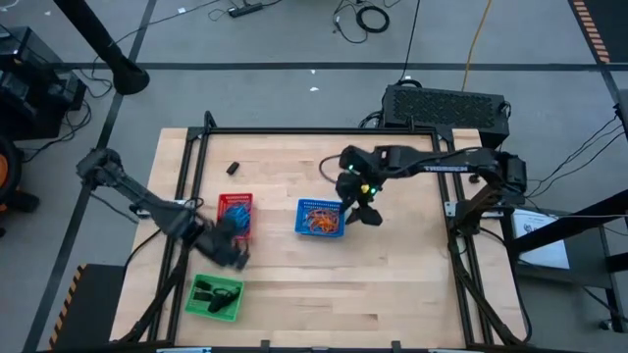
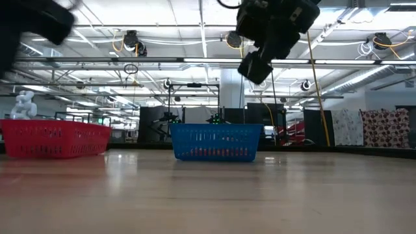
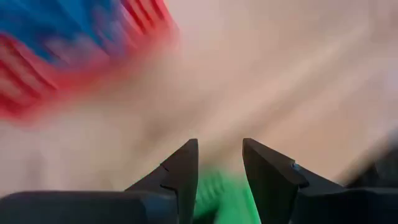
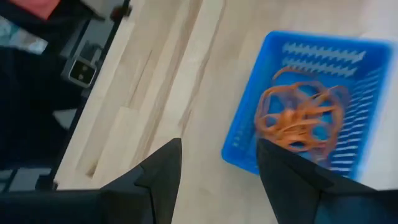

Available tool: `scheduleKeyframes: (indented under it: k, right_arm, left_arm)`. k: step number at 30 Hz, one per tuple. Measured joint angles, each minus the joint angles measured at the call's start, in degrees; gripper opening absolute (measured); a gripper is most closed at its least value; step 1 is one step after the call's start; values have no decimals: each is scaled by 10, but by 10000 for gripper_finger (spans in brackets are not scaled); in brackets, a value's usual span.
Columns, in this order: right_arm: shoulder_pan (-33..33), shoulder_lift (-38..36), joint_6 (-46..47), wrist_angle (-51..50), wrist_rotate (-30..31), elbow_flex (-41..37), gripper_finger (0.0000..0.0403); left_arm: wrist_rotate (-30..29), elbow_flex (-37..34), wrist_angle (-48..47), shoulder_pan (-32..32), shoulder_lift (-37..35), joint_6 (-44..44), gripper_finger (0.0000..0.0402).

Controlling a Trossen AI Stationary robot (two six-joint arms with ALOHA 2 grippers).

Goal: Sort rubber bands into baskets

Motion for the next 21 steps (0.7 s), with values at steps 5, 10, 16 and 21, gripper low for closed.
scheduleKeyframes:
  k: [5,10,16,21]
  right_arm:
    - [-39,-26,-1,30,1,0,199]
    - [-80,-25,30,90,4,0,199]
    - [-120,-20,123,147,7,0,199]
    - [-144,-20,195,187,8,0,199]
  left_arm:
    - [-26,0,-127,166,-15,84,132]
    - [-52,0,-113,384,-6,297,132]
    - [-41,0,-71,626,41,537,132]
    - [-8,0,-16,723,100,690,132]
